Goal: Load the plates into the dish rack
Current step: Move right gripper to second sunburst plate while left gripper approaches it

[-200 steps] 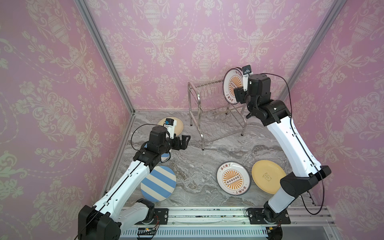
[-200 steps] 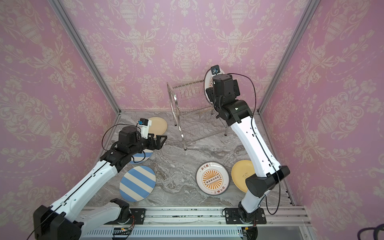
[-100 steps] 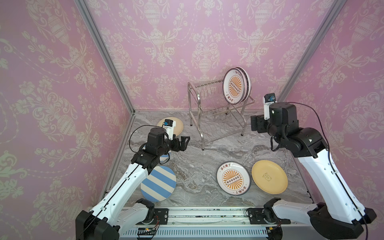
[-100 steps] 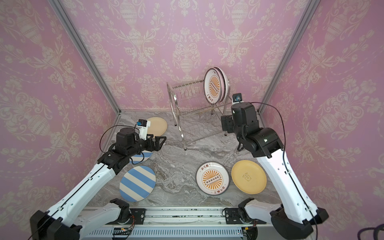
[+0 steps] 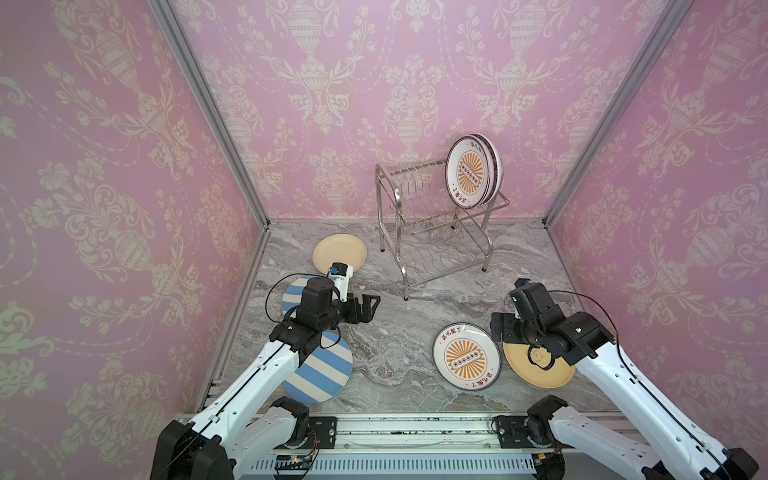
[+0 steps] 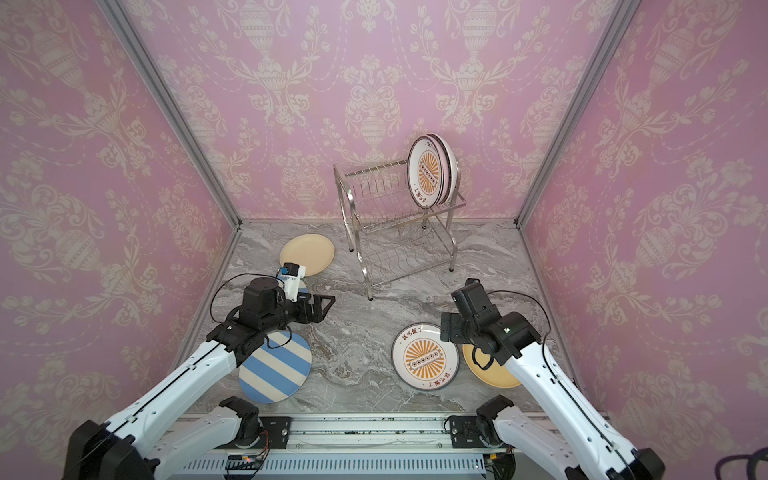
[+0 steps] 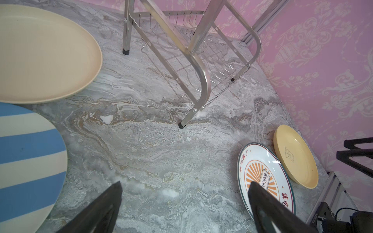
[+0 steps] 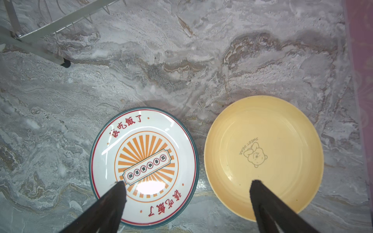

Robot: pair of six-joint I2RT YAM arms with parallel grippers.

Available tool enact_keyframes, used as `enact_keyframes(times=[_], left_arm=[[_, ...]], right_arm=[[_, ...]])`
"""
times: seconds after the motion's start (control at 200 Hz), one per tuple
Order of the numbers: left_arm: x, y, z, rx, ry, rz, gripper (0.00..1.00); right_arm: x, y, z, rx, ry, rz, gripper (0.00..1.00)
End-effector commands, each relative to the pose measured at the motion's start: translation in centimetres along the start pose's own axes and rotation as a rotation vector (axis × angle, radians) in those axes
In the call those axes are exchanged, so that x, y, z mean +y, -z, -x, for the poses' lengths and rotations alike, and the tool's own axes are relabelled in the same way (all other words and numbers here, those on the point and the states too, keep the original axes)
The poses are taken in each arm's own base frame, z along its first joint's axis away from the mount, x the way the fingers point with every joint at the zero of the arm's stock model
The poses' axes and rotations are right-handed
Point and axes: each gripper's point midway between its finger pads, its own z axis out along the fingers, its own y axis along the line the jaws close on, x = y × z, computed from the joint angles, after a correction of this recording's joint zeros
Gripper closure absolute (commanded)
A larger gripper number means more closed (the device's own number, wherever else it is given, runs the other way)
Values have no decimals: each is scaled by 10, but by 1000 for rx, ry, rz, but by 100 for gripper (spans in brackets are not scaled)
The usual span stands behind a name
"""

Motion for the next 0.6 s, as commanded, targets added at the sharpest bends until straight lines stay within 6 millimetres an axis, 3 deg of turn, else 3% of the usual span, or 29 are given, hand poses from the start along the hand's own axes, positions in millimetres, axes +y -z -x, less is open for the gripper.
enact_keyframes(times=[0.0,0.105,0.225,0.425,0.595], left_arm=[[-4,-10,-8,3,50,-32,1],[-7,-24,-17,31,70,-57,1],[-13,-38,-25,55,56,-61,1],[-22,-54,-32,98,52,-80,1],[-25,-66,-38,138,57,-89,1]], right_arm=[[3,-15,-23,75,-135,31,3],[3,-35,-50,188,-171,27,3],[9,-42,-72,274,-213,58,3],[1,-43,-88,299,-264,36,3],[13,-59,-101,341,-308,102,2]])
